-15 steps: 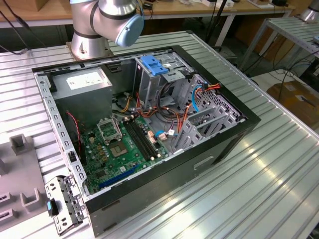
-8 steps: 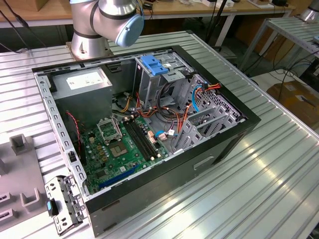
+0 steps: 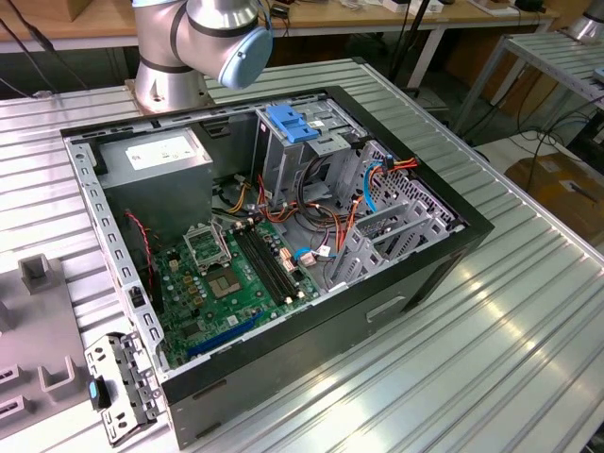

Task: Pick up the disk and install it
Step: 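Pick up the disk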

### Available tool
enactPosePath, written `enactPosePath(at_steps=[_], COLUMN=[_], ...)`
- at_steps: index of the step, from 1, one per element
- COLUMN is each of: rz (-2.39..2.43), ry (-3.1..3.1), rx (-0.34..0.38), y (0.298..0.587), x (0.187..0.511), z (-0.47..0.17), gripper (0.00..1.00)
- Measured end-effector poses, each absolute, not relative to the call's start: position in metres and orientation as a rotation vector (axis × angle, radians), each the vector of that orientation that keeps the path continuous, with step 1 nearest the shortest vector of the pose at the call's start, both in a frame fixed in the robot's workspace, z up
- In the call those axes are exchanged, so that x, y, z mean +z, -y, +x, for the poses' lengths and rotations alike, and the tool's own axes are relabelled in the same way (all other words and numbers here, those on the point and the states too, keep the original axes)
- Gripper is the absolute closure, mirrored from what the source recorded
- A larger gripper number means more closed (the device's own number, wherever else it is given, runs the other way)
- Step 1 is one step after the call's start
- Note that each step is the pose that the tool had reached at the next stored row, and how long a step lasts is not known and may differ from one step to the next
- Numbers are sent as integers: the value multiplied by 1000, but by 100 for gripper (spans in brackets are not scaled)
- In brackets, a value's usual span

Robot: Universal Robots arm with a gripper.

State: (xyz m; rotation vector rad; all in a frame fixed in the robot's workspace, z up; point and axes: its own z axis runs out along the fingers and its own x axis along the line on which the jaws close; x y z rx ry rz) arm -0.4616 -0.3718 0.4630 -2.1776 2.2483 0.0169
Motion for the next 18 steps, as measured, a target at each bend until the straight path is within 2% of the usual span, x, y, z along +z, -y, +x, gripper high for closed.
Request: enactPosePath(at_steps=[18], rz=[-2178], ry=[-2248], rx=[17], y=[372], x=[478], z=[-462], gripper=[63])
